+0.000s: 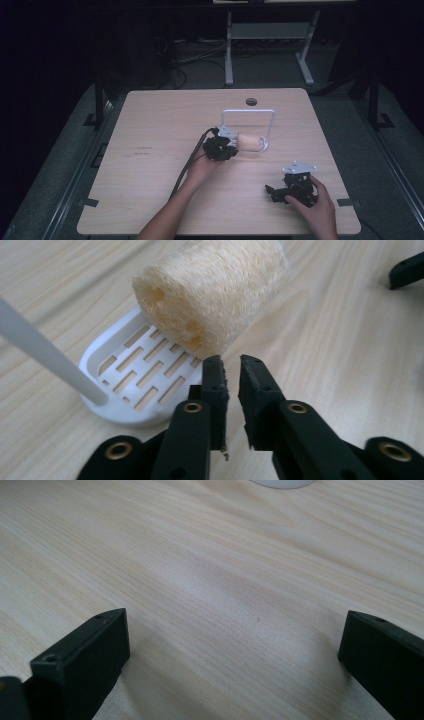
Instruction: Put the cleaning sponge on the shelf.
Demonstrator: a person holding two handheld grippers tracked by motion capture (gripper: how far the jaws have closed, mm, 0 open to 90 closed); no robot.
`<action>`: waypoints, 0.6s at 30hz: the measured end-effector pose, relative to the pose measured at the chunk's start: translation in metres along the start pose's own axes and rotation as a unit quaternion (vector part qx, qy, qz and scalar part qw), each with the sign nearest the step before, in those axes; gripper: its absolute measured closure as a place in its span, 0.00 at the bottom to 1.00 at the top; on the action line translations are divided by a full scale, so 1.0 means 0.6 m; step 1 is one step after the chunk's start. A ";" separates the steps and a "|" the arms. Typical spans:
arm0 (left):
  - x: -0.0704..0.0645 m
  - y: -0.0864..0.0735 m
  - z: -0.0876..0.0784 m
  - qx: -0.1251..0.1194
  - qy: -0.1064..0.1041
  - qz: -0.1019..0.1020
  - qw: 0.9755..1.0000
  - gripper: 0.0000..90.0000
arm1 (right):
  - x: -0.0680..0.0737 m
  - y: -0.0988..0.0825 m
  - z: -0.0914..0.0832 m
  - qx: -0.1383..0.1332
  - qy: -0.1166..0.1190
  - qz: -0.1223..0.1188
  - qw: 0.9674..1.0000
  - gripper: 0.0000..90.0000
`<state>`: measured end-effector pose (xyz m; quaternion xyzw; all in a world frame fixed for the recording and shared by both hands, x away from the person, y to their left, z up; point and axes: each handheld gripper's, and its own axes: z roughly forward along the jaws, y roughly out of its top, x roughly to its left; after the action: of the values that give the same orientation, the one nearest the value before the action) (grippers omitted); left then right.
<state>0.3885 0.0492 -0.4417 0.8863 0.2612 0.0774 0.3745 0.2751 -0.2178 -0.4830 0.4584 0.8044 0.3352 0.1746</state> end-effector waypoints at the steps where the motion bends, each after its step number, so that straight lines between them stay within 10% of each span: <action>1: -0.002 -0.001 -0.004 0.000 0.001 0.001 1.000 0.84 | 0.000 0.000 0.000 0.000 0.000 0.000 1.000 0.00; 18: -0.010 -0.042 -0.059 -0.013 0.019 0.010 1.000 0.34 | 0.000 0.000 0.000 0.000 0.000 0.000 1.000 0.00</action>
<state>0.3614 0.0825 -0.4339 0.8822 0.2586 0.1008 0.3803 0.2750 -0.2178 -0.4830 0.4584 0.8044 0.3352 0.1747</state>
